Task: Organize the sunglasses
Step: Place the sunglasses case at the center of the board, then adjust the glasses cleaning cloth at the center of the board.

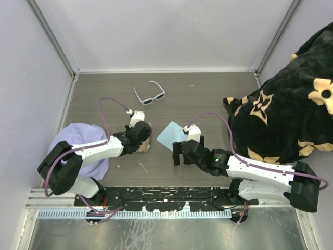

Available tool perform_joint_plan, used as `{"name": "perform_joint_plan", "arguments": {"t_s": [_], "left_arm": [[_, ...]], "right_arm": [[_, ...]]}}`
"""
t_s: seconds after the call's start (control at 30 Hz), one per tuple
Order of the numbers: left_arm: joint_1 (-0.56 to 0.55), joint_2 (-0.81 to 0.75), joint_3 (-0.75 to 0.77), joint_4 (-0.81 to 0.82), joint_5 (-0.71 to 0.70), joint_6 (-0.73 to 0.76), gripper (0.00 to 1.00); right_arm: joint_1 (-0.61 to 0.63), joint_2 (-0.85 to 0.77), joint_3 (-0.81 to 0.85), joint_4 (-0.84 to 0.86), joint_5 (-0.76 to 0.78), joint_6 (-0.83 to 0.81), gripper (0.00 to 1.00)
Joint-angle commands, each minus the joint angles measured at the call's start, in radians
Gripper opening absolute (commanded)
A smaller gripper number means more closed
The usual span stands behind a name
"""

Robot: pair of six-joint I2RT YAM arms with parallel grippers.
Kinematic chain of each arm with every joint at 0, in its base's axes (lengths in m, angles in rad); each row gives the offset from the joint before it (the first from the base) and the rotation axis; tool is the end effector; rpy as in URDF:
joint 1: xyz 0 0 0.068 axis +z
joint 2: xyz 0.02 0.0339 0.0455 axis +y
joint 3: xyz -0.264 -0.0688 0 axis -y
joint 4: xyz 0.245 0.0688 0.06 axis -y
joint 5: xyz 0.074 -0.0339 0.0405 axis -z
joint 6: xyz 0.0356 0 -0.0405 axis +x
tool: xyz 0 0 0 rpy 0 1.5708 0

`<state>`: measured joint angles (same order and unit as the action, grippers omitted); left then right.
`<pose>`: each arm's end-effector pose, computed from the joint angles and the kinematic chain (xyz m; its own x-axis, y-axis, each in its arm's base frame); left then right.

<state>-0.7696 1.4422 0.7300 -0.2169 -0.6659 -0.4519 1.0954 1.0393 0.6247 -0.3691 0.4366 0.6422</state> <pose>0.2105 -0.1734 0.1789 -0.6406 0.1425 -0.7546 0.0021 0.9830 0.1838 0.1094 0.1797 0.2223 -0.6592 -0.0947 -0.7460 -0.3419 0.9213 0.1852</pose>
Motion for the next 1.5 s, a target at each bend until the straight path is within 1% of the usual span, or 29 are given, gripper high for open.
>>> {"name": "perform_joint_plan", "arguments": {"t_s": [0.0, 0.13, 0.33, 0.5, 0.57, 0.63, 0.7, 0.83, 0.9, 0.97, 1.07, 1.13, 1.23, 1.3, 1.33, 1.47], "left_arm": [[-0.002, -0.012, -0.008, 0.071, -0.048, 0.005, 0.09], [-0.003, -0.020, -0.023, 0.071, -0.043, 0.002, 0.17], [-0.002, -0.033, -0.038, 0.063, -0.031, -0.010, 0.21], [-0.003, -0.089, -0.029, 0.006, -0.024, -0.018, 0.29], [-0.002, -0.128, -0.022, -0.026, -0.007, -0.024, 0.36], [-0.003, -0.163, -0.015, -0.063, 0.012, -0.035, 0.45], [-0.003, -0.233, -0.009, -0.102, 0.030, -0.043, 0.53], [0.000, -0.331, 0.029, -0.195, 0.071, -0.050, 0.65], [0.009, -0.372, 0.056, -0.255, 0.126, -0.053, 0.71], [0.020, -0.406, 0.078, -0.307, 0.204, -0.045, 0.73], [0.022, -0.458, 0.083, -0.355, 0.283, -0.059, 0.74], [0.023, -0.502, 0.068, -0.375, 0.295, -0.079, 0.75], [0.028, -0.534, 0.038, -0.389, 0.277, -0.120, 0.76], [0.041, -0.528, 0.028, -0.397, 0.291, -0.133, 0.76], [0.045, -0.521, 0.026, -0.399, 0.302, -0.136, 0.75], [0.047, -0.500, 0.023, -0.402, 0.334, -0.139, 0.74]], "right_arm": [[-0.002, 0.002, 0.054, -0.001, 0.055, 0.034, 1.00], [-0.002, 0.002, 0.061, -0.011, 0.062, 0.054, 1.00], [-0.003, 0.002, 0.081, -0.038, 0.068, 0.070, 1.00], [-0.003, -0.001, 0.123, -0.084, 0.116, 0.115, 1.00], [-0.003, 0.000, 0.140, -0.107, 0.125, 0.114, 1.00], [-0.009, -0.001, 0.156, -0.131, 0.125, 0.114, 1.00], [-0.033, 0.002, 0.170, -0.154, 0.119, 0.111, 1.00], [-0.143, 0.047, 0.221, -0.200, 0.013, 0.038, 1.00], [-0.213, 0.093, 0.263, -0.222, -0.063, -0.026, 0.99], [-0.268, 0.138, 0.298, -0.227, -0.133, -0.102, 0.99], [-0.327, 0.210, 0.338, -0.212, -0.152, -0.186, 0.97], [-0.382, 0.261, 0.358, -0.195, -0.171, -0.210, 0.93], [-0.442, 0.332, 0.389, -0.162, -0.208, -0.221, 0.91], [-0.466, 0.371, 0.406, -0.135, -0.208, -0.228, 0.88], [-0.478, 0.394, 0.418, -0.128, -0.241, -0.232, 0.87], [-0.531, 0.516, 0.472, -0.107, -0.267, -0.256, 0.82]]}}
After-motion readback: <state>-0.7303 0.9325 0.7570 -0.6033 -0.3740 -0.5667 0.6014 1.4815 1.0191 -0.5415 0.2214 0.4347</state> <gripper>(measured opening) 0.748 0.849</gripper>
